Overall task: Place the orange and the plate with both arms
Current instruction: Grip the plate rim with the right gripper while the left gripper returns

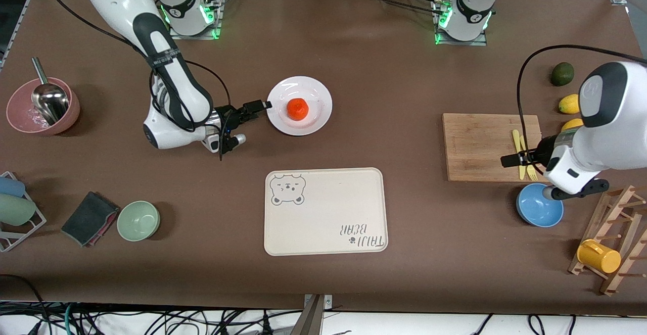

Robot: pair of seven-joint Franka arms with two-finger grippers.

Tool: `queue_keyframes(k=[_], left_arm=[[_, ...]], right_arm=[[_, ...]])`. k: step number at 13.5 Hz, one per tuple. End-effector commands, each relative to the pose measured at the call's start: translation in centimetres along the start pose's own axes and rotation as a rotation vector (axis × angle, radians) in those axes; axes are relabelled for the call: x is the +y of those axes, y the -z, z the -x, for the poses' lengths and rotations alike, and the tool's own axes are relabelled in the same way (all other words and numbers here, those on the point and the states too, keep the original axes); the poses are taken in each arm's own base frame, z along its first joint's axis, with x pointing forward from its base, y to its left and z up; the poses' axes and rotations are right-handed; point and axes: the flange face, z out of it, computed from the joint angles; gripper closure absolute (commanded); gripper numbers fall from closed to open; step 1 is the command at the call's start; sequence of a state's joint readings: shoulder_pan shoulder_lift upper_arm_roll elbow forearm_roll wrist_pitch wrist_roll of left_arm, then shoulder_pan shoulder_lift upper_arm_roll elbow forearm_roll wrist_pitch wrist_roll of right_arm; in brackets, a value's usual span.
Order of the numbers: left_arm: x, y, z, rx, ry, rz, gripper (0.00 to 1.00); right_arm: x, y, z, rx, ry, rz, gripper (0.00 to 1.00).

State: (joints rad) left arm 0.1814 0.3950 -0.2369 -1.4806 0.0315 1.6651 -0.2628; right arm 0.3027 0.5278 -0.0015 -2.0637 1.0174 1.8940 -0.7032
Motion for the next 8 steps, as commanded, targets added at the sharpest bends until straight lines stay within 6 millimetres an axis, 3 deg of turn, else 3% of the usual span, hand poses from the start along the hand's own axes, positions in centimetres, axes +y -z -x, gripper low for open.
queue_keyframes(k=[1, 4, 5, 8], left_arm=[[-0.5, 2.3, 1.8, 0.007, -0.082, -0.033, 0.00], [-2.6, 3.9, 2.3, 0.012, -0.102, -0.026, 0.00], [-3.0, 4.5, 2.7, 0.026, -0.104, -0.023, 0.00], [-2.6, 7.4, 5.4, 0.071, -0.115, -0.047, 0.00]], right_arm=[[0.6, -1.6, 0.2, -0.008, 0.027, -0.029, 0.00], [1.3, -2.3, 0.0, -0.002, 0.010, -0.035, 0.00], [1.5, -3.5, 0.1, -0.017, 0.003, -0.040, 0.00], [1.7, -4.3, -0.1, -0.003, -0.010, -0.040, 0.01]])
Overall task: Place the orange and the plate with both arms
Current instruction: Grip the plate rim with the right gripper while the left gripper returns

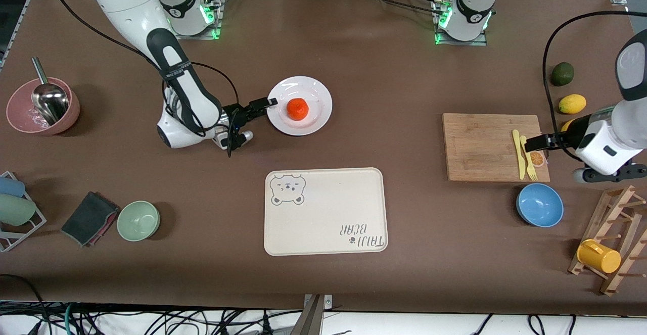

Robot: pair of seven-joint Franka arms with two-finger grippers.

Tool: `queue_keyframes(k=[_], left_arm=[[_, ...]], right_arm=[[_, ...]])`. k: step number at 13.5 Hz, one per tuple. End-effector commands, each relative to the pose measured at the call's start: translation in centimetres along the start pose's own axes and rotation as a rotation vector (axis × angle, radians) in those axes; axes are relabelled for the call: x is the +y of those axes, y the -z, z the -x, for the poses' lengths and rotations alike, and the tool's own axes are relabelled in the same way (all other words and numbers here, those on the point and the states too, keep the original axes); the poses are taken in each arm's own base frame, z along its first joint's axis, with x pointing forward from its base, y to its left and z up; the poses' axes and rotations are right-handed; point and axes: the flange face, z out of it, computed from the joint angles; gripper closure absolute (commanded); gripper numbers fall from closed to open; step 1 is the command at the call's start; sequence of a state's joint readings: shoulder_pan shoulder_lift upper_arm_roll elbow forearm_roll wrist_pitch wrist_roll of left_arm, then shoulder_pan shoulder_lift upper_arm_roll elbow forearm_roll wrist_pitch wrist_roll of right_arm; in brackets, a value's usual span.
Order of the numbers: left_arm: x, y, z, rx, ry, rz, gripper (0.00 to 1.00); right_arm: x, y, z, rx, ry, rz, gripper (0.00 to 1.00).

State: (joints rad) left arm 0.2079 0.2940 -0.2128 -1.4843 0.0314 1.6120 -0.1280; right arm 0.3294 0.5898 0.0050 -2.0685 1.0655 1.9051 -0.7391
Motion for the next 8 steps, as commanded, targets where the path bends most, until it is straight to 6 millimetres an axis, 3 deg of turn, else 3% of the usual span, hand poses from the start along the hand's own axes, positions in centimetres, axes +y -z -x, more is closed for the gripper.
queue_keyframes(k=[1, 4, 5, 6, 8], left_arm=[[0.7, 3.3, 3.8, 0.042, -0.028, -0.041, 0.00], [1.2, 6.7, 6.4, 0.088, -0.034, -0.002, 0.00], [1.6, 7.5, 7.1, 0.100, -0.040, -0.001, 0.00], [1.6, 8.0, 7.5, 0.113, -0.042, -0.001, 0.00], [1.4, 8.6, 7.8, 0.124, -0.039, 0.000, 0.00]], right_arm=[[0.0, -1.3, -0.3, 0.022, 0.007, -0.001, 0.06], [-0.1, -1.9, -0.6, 0.036, 0.024, 0.035, 0.38], [0.2, -2.2, -0.7, 0.037, 0.026, 0.043, 0.46], [0.5, -2.5, -0.8, 0.037, 0.024, 0.048, 0.47], [0.5, -2.4, -0.8, 0.037, 0.025, 0.048, 0.67]])
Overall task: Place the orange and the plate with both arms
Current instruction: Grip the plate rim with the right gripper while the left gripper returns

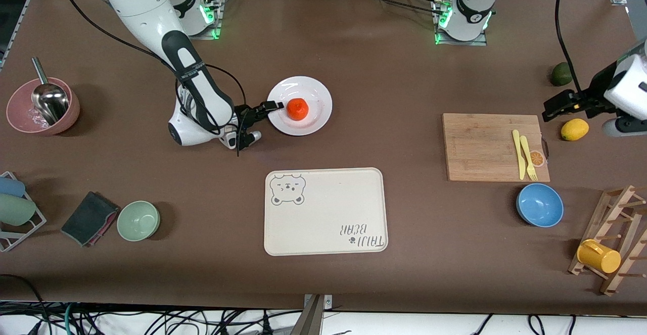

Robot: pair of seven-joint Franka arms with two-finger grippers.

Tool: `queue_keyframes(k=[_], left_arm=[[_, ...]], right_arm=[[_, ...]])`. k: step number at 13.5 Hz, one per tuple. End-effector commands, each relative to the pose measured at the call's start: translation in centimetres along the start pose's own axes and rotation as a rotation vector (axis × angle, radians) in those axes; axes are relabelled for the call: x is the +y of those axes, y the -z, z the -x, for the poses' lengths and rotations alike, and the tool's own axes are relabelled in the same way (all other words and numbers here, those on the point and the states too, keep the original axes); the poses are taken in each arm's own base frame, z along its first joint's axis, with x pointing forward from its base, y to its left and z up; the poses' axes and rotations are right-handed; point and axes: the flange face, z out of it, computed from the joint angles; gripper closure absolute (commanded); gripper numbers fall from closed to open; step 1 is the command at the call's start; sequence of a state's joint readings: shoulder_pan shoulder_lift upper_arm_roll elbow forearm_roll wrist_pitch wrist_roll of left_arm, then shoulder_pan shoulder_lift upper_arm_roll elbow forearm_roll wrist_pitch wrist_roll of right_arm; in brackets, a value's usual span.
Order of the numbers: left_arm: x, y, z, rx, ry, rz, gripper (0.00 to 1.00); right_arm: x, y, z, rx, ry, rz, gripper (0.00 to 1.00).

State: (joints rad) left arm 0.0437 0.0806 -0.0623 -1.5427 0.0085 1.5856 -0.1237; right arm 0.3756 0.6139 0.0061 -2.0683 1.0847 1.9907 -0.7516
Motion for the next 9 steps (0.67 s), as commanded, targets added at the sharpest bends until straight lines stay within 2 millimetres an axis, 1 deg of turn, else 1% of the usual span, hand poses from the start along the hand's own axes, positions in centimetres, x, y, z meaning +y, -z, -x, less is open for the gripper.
queue_keyframes(k=[1, 2, 3, 4, 5, 7, 8, 9], left_arm=[[-0.5, 0.1, 0.8, 0.003, -0.020, 0.021, 0.00], [-1.1, 0.6, 1.0, 0.015, -0.010, 0.021, 0.00], [-0.9, 1.0, 1.2, 0.022, -0.013, 0.020, 0.00], [-0.7, 1.6, 1.6, 0.031, -0.017, 0.021, 0.00], [-0.5, 1.7, 1.7, 0.031, -0.022, 0.021, 0.00], [0.0, 1.1, 1.7, 0.023, -0.033, 0.012, 0.00], [0.2, 1.3, 1.7, 0.026, -0.039, 0.008, 0.00], [0.2, 1.5, 1.8, 0.026, -0.056, 0.007, 0.00]], right_arm=[[0.1, -0.3, -0.2, 0.014, 0.014, -0.007, 0.77], [0.0, -0.3, -0.3, 0.015, 0.016, -0.008, 0.85], [-0.1, -0.2, -0.3, 0.014, 0.022, -0.009, 0.89], [-0.3, 0.0, -0.4, 0.016, 0.048, -0.012, 1.00], [-0.2, 0.3, -0.4, 0.018, 0.063, -0.016, 1.00], [-0.5, 0.5, -0.5, 0.021, 0.068, -0.016, 1.00], [-0.8, 0.8, -0.8, 0.024, 0.070, -0.020, 1.00], [-1.7, 1.5, -1.2, 0.018, 0.074, -0.044, 1.00]])
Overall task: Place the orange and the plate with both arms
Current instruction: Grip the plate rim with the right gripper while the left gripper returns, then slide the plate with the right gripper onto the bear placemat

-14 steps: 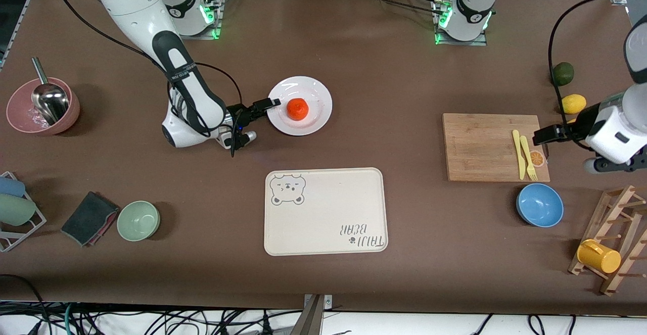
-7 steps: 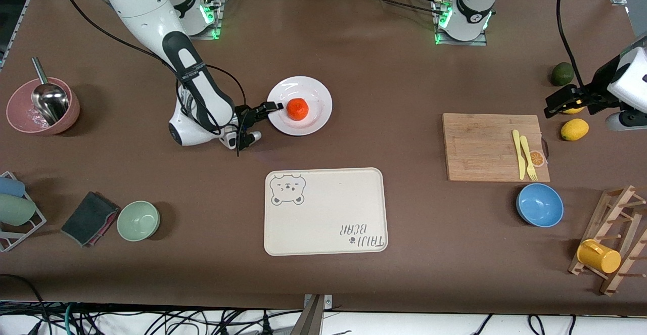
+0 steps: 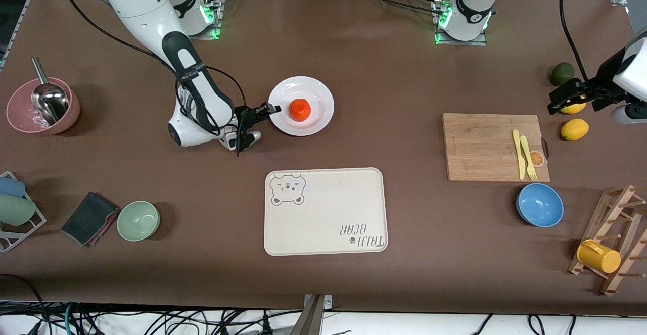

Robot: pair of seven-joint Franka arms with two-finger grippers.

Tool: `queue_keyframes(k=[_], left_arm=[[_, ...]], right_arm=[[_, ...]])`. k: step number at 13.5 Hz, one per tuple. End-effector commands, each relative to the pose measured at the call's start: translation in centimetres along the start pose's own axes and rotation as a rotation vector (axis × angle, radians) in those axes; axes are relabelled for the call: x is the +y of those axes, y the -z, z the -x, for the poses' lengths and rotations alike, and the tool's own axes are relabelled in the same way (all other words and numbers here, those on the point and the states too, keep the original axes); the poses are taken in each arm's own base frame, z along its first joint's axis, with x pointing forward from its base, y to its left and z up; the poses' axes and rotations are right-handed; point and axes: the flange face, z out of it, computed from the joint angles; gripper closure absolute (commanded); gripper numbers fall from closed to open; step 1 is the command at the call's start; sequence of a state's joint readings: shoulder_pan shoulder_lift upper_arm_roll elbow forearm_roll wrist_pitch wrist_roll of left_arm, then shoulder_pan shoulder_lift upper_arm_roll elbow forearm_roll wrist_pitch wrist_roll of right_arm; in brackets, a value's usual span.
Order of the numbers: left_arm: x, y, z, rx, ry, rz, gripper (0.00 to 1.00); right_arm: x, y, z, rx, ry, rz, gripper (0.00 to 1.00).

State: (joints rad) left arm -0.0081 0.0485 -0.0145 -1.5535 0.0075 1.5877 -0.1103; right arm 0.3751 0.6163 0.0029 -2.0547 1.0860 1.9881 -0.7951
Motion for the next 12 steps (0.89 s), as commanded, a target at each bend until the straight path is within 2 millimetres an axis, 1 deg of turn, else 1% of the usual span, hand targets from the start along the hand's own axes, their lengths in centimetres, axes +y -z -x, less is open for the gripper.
queue_keyframes(k=[1, 3, 4, 6, 7, 8, 9, 10, 12], left_arm=[[-0.2, 0.3, 0.7, 0.006, -0.069, 0.007, 0.00], [-0.8, 0.1, 0.4, 0.006, -0.088, 0.006, 0.00], [-0.9, 0.1, 0.4, 0.008, -0.094, 0.004, 0.00], [-1.3, 0.5, 0.3, 0.014, -0.175, 0.004, 0.00], [-1.8, 0.4, 0.2, 0.013, -0.192, 0.005, 0.00], [-2.4, 0.5, 0.2, 0.016, -0.183, 0.005, 0.00], [-2.5, 0.5, 0.1, 0.017, -0.183, 0.004, 0.00], [-2.4, 0.5, 0.1, 0.019, -0.183, 0.005, 0.00], [-2.5, 0.5, 0.1, 0.017, -0.181, 0.004, 0.00]], right_arm=[[-1.8, 2.2, -1.4, 0.009, 0.022, -0.072, 1.00], [-2.6, 5.1, -2.9, 0.037, 0.007, -0.104, 1.00], [-3.2, 6.4, -4.1, 0.055, -0.008, -0.100, 1.00], [-4.3, 9.0, -7.6, 0.109, -0.071, -0.095, 1.00], [-5.1, 10.2, -9.9, 0.138, -0.107, -0.090, 1.00], [-5.0, 10.6, -12.0, 0.157, -0.149, -0.091, 1.00], [-5.2, 11.3, -14.1, 0.185, -0.156, -0.093, 1.00], [-5.1, 11.7, -15.9, 0.219, -0.174, -0.089, 1.00], [-4.7, 12.3, -18.8, 0.319, -0.236, -0.108, 1.00]])
